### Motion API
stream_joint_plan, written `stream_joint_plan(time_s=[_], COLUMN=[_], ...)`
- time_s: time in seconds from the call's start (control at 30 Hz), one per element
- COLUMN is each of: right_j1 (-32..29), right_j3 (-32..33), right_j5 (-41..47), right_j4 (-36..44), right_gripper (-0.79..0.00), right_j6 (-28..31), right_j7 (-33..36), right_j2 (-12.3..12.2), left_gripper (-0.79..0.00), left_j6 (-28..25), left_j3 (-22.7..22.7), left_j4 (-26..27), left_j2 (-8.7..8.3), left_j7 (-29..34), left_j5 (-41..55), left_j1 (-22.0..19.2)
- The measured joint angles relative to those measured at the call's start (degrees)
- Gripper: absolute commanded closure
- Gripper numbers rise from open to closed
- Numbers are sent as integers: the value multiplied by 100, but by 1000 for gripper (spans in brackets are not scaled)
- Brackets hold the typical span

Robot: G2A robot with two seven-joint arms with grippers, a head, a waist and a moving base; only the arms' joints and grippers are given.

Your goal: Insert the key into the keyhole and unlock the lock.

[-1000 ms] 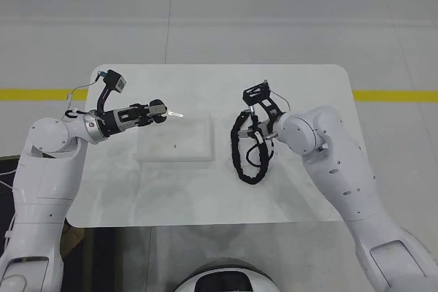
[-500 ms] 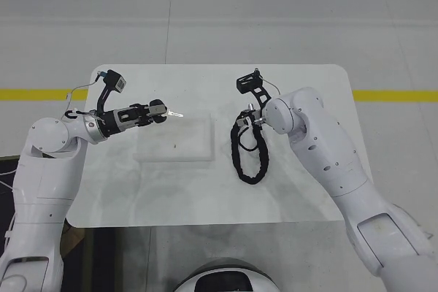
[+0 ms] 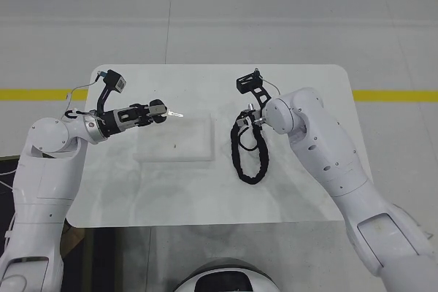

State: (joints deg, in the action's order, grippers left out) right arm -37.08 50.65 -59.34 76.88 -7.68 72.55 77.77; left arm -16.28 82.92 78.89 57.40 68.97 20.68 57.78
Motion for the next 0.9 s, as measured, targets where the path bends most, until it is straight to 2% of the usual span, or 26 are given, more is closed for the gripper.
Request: stream_joint_plan(time_s=[0.43,0.6,0.73,0.9], right_j1=[-5,-647,-689,-482], right_j3=[-6,-16,45,180], right_j5=[-3,-636,-875,-685], right_j4=[7,424,295,-143], right_gripper=[-785,-785,-785,-785], right_j6=[2,-136,42,83], right_j7=[-5,-248,-124,-77], right_j2=[-2,-77,39,228], left_gripper=[0,0,0,0], left_j6=[0,0,0,0], left_j3=[0,0,0,0], left_j4=[0,0,0,0], left_j2=[0,0,0,0], left_j7=[0,0,0,0], left_j5=[0,0,0,0], left_j1=[0,0,0,0])
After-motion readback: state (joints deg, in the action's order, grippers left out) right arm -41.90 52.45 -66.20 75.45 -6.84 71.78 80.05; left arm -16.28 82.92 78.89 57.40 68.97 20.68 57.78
